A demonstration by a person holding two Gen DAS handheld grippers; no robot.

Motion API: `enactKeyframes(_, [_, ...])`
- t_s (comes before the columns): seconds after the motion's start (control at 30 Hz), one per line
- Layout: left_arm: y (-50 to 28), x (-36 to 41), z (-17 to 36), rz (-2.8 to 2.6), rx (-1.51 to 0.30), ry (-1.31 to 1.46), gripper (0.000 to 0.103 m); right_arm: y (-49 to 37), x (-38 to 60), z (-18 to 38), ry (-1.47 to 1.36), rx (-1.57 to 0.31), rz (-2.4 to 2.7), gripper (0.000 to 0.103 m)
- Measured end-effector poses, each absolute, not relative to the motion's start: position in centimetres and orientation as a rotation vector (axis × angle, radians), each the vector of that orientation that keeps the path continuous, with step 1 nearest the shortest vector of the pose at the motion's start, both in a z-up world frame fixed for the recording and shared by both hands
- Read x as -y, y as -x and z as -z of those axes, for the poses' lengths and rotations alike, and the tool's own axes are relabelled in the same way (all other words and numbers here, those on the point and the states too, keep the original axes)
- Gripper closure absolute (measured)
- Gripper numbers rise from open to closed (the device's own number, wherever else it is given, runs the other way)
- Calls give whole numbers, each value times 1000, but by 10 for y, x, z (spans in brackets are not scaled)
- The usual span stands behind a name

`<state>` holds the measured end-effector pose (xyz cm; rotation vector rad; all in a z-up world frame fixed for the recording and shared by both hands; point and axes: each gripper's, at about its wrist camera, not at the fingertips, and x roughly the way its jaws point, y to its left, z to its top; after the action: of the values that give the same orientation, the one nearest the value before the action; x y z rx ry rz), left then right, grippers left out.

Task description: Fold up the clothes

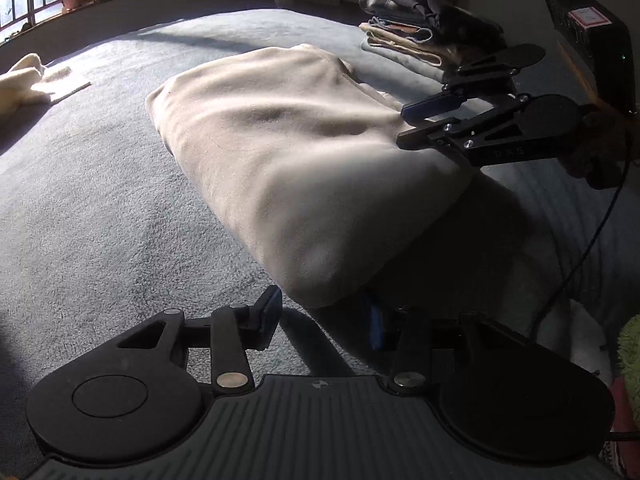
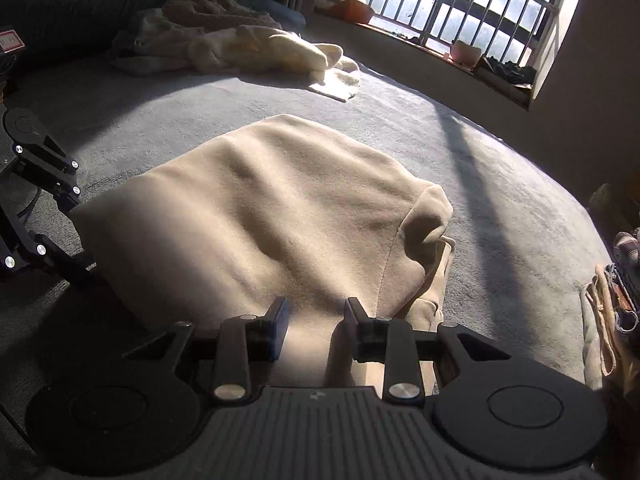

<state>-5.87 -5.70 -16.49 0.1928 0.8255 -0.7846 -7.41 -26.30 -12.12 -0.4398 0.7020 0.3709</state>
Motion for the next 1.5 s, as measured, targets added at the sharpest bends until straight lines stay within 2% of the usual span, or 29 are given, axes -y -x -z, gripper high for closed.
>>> enactKeyframes(0.07, [55, 54, 165, 768, -836, -147, 61, 76, 261, 123, 462, -695, -366, 71])
enactKeyframes(0.13, [52, 52, 165, 742, -838, -129, 66, 76, 261, 124, 455, -693, -362, 71])
enactKeyframes(0.47, [47, 50, 169, 657, -937, -150, 65, 77, 260, 126, 463, -689, -362, 71])
enactKeyframes(0.63, [47, 20, 164, 723, -951, -115, 65, 77, 261, 126, 467, -690, -356, 71])
enactKeyframes(0.9, [22, -12, 149, 694, -930, 190, 62, 74, 256, 120, 537, -707, -363, 71])
enactKeyframes(1.07, [12, 3, 161, 711, -945, 210, 62, 67, 258, 101, 562, -713, -354, 71])
enactKeyframes(1.3, [16, 7, 160, 718, -930, 176, 64, 43, 205, 62, 599, -580, -512, 71])
enactKeyframes(1.4, [17, 6, 160, 721, -923, 170, 64, 27, 179, 74, 623, -595, -549, 71])
enactKeyframes(1.5, [19, 5, 160, 718, -919, 145, 64, 11, 173, 120, 707, -738, -542, 71])
